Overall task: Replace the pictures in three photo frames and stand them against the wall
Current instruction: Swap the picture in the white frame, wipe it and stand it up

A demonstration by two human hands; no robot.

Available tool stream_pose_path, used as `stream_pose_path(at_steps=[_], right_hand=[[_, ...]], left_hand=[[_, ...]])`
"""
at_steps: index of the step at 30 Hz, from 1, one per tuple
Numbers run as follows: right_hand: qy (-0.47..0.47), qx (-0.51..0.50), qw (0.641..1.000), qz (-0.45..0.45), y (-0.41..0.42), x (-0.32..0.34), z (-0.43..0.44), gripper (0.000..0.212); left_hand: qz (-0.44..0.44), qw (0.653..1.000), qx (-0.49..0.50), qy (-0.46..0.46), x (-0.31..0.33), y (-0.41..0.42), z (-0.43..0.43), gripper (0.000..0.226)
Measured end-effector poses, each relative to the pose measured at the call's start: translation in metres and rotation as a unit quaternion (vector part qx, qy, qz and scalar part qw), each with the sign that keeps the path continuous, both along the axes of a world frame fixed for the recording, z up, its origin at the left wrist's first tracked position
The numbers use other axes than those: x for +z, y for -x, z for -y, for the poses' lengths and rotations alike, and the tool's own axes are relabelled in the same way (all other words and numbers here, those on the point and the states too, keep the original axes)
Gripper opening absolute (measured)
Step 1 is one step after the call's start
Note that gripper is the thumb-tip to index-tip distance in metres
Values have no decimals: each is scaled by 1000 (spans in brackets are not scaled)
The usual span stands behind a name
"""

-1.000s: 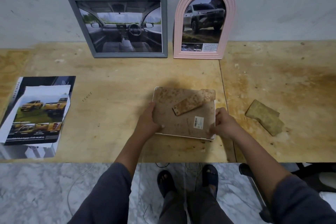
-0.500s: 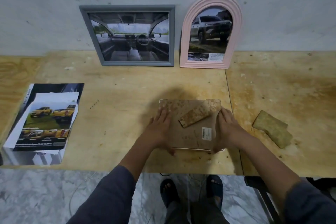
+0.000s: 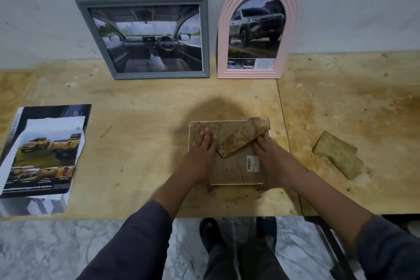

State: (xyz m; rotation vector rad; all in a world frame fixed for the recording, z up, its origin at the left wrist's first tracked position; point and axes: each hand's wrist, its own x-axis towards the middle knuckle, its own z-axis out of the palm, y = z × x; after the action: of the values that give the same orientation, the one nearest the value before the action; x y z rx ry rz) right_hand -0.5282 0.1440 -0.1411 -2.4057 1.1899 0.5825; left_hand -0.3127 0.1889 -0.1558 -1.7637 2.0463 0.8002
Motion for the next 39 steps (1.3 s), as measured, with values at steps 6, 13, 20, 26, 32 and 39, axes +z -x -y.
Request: stream_pose_path(at_steps=[6,13,20,26,32,39], right_hand=[[32,25,999,6,-10,-1,2,124],[-66,-25,995,70,-8,6,0,124],[-91,-39,992,83,-6,-7,4,98],[-78,-56,986,137,-6,-7,2,89],[-29,-33,990,137,-2,-10,-5,87],[0,37,989,143,-8,-15,-5,92]], left_hand=[[-7,1000,-7,-2,1,-5,0,136],[-9,998,18,-64,18,-1,20,99],[-14,997,26,-66,18,1,23,91],[-73,995,9,-67,25,-30,22,89],[6,998,36,-44,20,-8,20,92],[7,995,51,-84,16,-4,29,90]])
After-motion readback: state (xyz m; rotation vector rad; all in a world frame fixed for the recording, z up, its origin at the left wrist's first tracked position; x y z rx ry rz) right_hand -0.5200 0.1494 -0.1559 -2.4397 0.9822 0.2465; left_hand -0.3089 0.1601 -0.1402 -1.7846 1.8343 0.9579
